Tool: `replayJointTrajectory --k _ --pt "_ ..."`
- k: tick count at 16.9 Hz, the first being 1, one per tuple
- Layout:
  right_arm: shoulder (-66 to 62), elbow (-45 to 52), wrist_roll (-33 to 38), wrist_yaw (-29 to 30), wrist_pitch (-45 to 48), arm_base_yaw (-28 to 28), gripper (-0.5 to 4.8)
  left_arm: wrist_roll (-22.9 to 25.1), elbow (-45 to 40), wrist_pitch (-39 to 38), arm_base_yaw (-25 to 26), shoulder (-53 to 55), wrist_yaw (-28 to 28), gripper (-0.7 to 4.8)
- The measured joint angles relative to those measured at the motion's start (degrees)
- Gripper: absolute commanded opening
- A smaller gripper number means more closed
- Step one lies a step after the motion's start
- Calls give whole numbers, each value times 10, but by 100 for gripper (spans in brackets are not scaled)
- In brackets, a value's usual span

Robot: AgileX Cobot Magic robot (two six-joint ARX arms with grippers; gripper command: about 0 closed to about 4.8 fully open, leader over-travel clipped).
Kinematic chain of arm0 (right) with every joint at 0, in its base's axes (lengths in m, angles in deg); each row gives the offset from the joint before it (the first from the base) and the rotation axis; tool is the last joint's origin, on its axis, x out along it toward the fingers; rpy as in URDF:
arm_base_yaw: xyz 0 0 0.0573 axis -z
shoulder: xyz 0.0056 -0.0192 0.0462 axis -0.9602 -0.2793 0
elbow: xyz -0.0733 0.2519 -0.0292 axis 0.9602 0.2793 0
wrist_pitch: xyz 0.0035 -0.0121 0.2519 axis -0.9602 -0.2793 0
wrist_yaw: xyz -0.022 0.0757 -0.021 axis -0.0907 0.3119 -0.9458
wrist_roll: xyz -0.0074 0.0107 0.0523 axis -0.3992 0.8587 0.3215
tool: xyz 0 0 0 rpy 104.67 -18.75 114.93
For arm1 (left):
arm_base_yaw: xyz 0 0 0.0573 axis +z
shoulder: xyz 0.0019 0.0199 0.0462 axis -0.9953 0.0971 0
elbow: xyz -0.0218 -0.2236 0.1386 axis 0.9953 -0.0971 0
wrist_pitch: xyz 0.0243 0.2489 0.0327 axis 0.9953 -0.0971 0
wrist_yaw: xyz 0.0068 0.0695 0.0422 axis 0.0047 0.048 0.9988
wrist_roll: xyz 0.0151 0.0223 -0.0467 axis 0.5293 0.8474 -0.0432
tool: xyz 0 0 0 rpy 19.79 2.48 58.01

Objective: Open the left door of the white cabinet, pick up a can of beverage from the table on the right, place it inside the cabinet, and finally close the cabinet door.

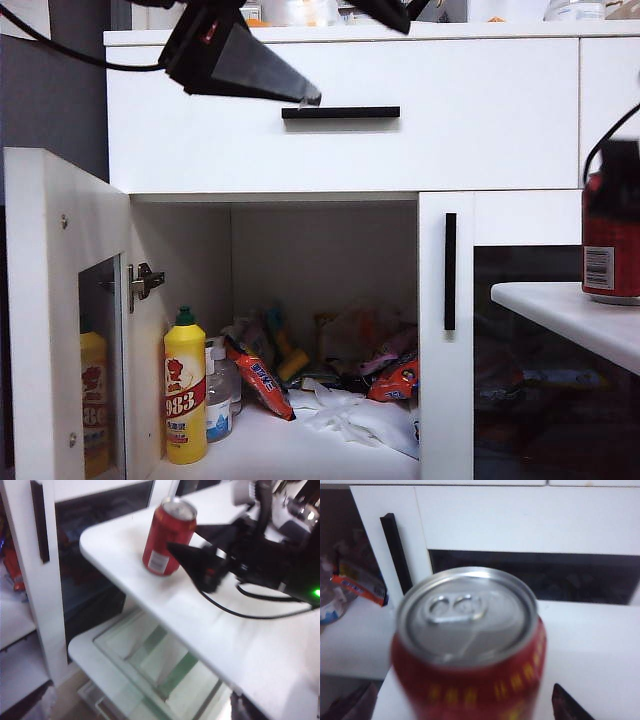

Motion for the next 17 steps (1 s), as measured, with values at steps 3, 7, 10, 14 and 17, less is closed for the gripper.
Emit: replayJointTrajectory --k 3,7,10,14,17 --pt "-119 -1 -2 0 132 0 479 3 0 -11 0 0 0 479" --pt "-186 -31 -17 -2 175 0 479 9 0 -20 0 0 2 479" --pt "-193 -44 -30 -27 186 0 479 11 0 -20 0 0 2 479" --pt "-193 -44 -30 -43 190 0 140 11 0 -22 0 0 2 479" --pt "-193 -44 -25 -41 189 0 14 11 0 -26 0 0 2 479"
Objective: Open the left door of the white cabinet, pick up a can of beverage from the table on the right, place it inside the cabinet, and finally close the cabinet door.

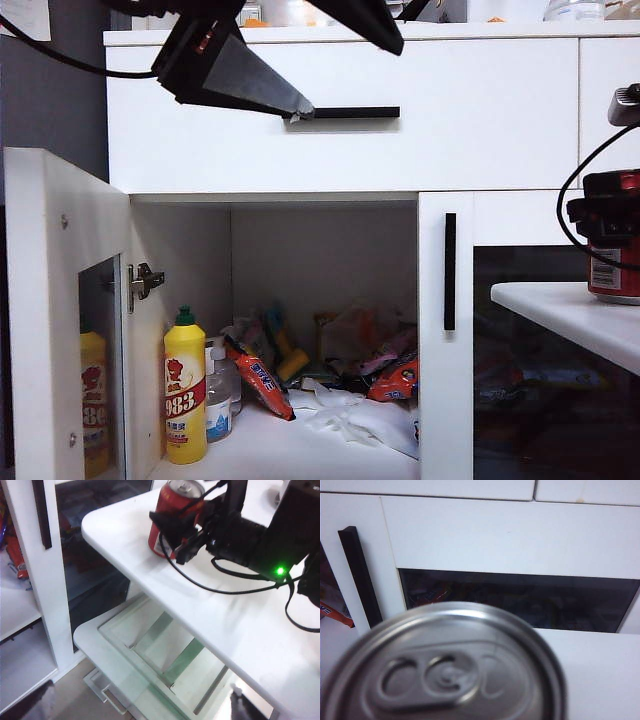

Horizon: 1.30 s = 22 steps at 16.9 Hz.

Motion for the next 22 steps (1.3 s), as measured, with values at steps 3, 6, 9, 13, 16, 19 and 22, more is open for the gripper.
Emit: replayJointTrajectory --k 3,6,9,13,16,19,22 --pt "0 0 0 9 0 0 63 0 0 -3 0 0 0 479" --pt "28 2 -1 39 -27 -31 63 0 0 -13 0 -18 0 479" --pt "101 0 0 57 -37 -97 64 0 0 -31 0 -76 9 479" --pt "170 -94 0 58 -90 -215 64 0 0 -122 0 -203 35 479" --pt "138 -187 0 62 -136 -266 63 0 0 -203 0 -285 89 479" --pt "32 -231 1 61 -139 -282 63 0 0 -263 0 -340 118 479" --pt "-115 -263 2 57 -126 -308 63 0 0 -302 0 -371 129 479"
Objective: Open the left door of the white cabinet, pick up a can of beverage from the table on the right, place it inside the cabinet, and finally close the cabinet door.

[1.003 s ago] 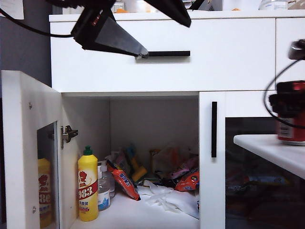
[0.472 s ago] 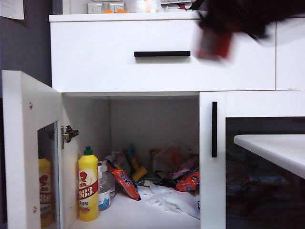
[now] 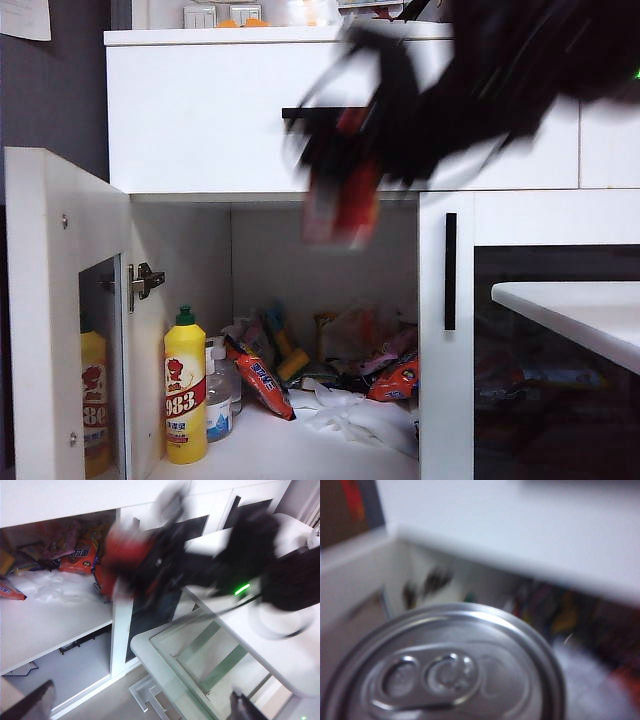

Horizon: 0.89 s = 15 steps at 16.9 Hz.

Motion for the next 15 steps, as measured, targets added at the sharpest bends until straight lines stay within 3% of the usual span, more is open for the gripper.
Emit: replayJointTrajectory --k 4,12,15 --pt "-124 -65 1 0 42 -21 63 0 0 -43 0 -15 15 479" --pt "-353 -348 40 -9 54 -29 64 0 0 -83 0 -75 50 479" --pt "-381 -386 40 -126 -5 -35 107 5 0 -106 0 -121 101 479"
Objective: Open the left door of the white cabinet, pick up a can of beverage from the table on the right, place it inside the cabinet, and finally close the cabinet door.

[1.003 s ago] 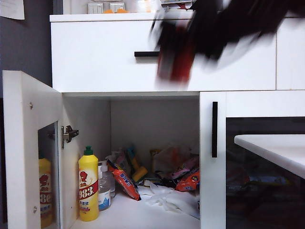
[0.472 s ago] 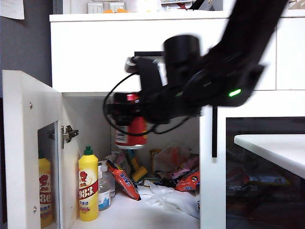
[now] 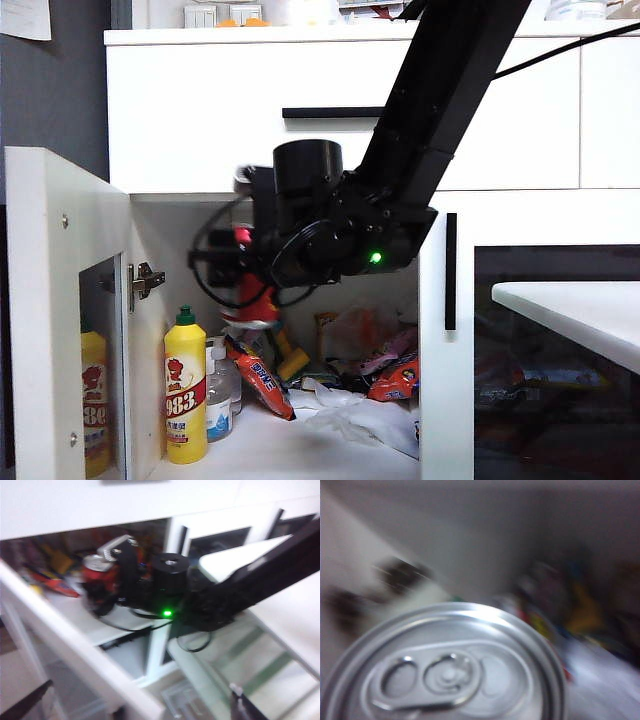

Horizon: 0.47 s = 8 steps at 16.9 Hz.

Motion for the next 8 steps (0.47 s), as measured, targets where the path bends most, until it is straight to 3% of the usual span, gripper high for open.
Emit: replayJointTrajectory --k 4,8 --pt "0 0 -32 -51 -22 0 108 10 0 -32 0 -12 30 479" --pt "0 -8 -54 -62 -17 1 108 10 0 -37 0 -12 36 479"
